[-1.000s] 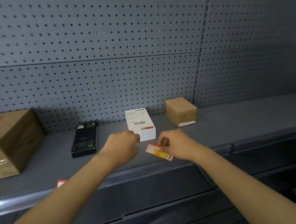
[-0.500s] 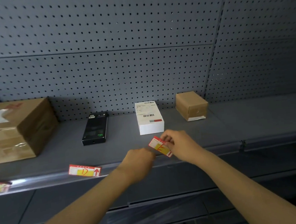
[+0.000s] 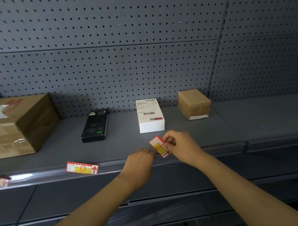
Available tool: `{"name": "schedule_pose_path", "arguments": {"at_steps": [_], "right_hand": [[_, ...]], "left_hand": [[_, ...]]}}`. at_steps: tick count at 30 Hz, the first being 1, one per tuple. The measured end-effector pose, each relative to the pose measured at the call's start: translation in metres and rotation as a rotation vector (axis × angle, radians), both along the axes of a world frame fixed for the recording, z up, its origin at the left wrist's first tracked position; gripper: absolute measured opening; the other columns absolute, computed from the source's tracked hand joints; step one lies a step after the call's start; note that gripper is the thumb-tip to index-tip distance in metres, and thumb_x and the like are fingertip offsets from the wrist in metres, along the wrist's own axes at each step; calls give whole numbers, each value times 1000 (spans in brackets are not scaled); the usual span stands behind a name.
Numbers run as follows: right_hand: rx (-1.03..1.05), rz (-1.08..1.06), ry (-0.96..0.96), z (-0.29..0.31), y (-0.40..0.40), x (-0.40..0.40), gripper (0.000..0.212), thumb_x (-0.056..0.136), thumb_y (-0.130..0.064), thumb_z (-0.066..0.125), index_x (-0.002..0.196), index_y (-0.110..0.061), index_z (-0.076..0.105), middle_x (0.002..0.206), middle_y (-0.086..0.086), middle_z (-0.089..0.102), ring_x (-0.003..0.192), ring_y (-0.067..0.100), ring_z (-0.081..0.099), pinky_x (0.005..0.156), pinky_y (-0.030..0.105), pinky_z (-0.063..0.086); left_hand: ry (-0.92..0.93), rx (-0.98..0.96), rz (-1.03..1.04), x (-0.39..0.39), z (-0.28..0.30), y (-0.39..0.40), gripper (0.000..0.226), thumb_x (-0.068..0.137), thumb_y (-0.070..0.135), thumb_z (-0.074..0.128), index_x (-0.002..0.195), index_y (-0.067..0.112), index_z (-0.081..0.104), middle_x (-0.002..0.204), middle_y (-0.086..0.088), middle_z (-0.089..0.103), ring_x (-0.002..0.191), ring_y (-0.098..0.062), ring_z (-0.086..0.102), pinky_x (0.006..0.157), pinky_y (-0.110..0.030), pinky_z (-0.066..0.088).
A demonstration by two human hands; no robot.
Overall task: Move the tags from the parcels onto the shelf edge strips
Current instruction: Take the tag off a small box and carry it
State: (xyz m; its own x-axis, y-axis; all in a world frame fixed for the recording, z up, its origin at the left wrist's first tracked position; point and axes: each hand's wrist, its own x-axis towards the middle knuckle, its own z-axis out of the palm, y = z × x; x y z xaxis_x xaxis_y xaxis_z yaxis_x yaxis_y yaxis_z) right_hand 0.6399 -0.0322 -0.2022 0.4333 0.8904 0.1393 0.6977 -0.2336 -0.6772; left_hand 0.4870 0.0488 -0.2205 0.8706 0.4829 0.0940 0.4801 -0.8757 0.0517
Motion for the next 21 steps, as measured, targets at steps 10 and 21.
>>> {"name": "schedule_pose_path", "arguments": {"at_steps": [10, 21], "right_hand": [[42, 10, -60, 2, 5, -2, 9, 91, -15, 62, 97, -21, 60, 99, -2, 69, 75, 1, 59, 61, 10, 46], [-124, 64, -167, 1, 3, -9, 15, 92, -19, 60, 105, -18, 67, 103, 5, 72, 89, 18, 67, 83, 37, 57]], "left_hand": [[5, -14, 71, 1, -1, -14, 44, 90, 4, 50, 133, 13, 45, 127, -11, 50, 115, -26, 46, 87, -35, 46], [14, -4, 57, -1, 7, -16, 48, 91, 0, 47, 136, 15, 46, 134, -11, 49, 117, -26, 49, 96, -37, 45]]}}
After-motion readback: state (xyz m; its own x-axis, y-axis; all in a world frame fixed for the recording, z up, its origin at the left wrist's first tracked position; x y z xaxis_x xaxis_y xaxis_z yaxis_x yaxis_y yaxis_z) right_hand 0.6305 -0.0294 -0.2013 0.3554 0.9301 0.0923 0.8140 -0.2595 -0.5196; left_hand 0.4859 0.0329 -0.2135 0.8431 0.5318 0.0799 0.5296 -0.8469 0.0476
